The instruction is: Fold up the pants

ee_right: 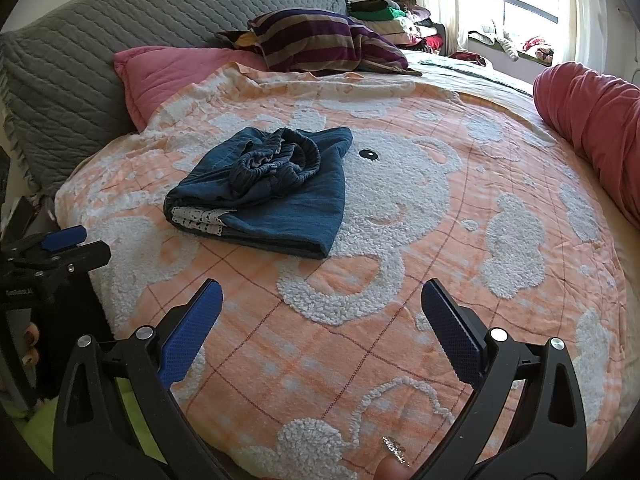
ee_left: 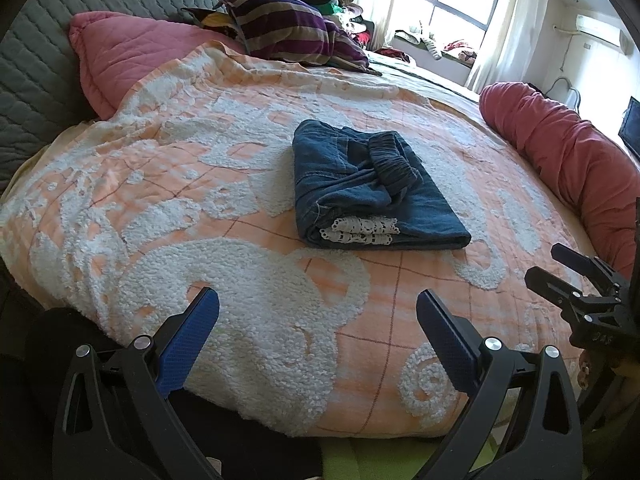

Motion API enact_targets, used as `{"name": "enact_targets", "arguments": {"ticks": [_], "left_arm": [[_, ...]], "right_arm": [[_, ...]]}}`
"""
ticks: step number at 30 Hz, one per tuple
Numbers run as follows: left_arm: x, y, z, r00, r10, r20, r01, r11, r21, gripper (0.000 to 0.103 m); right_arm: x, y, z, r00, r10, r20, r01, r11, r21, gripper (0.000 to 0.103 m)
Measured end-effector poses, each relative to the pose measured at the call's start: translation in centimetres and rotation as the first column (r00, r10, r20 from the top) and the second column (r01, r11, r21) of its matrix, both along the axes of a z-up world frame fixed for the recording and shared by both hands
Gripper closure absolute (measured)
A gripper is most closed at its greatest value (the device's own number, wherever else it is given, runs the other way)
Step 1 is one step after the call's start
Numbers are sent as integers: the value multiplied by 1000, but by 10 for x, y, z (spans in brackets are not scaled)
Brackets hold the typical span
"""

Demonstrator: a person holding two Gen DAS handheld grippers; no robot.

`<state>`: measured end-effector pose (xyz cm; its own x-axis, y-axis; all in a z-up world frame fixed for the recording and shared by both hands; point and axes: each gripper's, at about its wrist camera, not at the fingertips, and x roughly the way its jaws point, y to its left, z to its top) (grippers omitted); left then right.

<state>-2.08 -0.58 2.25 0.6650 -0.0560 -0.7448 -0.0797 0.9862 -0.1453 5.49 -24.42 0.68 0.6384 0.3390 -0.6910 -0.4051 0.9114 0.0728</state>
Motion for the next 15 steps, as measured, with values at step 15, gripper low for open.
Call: {"name": "enact_targets", "arguments": {"ticks": [15], "left_arm": [[0,-1,3,1000,19,18,-19,999,29,4]], "right_arm": [[3,-7,0,1000,-27,8,27,1000,3,9]]}}
